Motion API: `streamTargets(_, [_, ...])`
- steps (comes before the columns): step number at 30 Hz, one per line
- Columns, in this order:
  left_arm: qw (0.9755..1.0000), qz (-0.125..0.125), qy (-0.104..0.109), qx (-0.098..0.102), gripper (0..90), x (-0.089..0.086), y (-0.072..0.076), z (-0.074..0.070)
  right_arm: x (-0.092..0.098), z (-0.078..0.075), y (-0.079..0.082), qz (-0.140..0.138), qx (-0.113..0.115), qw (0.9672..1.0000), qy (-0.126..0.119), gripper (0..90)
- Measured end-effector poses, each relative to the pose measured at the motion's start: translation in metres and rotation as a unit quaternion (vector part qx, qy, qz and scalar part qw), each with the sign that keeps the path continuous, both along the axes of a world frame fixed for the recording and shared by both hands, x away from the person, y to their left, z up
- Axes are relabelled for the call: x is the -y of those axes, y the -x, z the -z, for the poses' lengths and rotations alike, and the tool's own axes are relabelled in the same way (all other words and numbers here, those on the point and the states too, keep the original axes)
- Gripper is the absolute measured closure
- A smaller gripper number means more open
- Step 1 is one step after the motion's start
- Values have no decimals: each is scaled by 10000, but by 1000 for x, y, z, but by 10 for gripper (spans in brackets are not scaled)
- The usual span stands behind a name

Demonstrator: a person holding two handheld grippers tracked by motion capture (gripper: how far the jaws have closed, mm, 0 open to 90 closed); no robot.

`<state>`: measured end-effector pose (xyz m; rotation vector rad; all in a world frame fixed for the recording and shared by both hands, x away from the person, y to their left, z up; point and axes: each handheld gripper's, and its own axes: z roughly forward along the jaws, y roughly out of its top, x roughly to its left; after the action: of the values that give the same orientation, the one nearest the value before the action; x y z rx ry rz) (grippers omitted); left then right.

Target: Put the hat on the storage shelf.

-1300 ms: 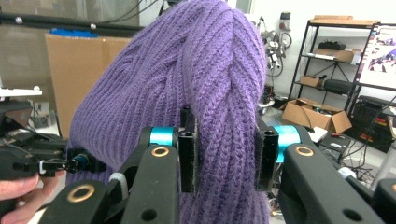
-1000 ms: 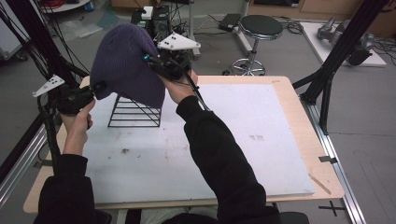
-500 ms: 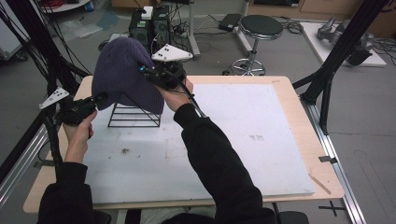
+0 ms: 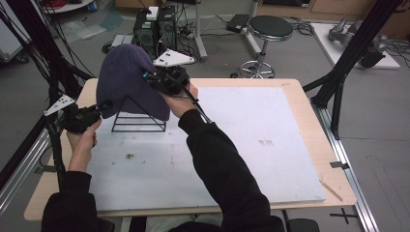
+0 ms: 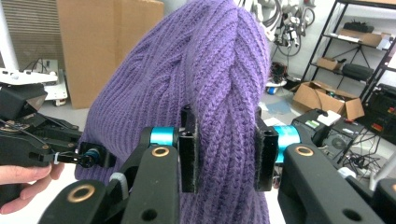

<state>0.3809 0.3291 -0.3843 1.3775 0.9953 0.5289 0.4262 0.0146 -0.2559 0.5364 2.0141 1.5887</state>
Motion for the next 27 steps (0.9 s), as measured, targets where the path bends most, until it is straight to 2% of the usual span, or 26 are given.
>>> streamTargets(7, [10000, -65, -70, -23, 801, 2, 7, 10, -4, 3, 0, 58, -22, 9999, 138, 702])
streamTargets(13, [9997, -205, -113, -37, 800, -2, 14, 23, -16, 11, 4, 108, -20, 9992, 381, 703])
streamTargets(16, [9996, -231, -91, -143, 799, -3, 14, 27, -19, 18, 4, 165, -34, 9989, 441, 703])
streamTargets(20, [9993, -209, -217, -207, 798, 0, 12, 30, -16, 29, 1, 303, -190, 9984, 443, 703])
streamTargets(27, [9985, -324, -357, -277, 785, 0, 7, 36, -11, 41, -3, 313, -267, 9979, 497, 701])
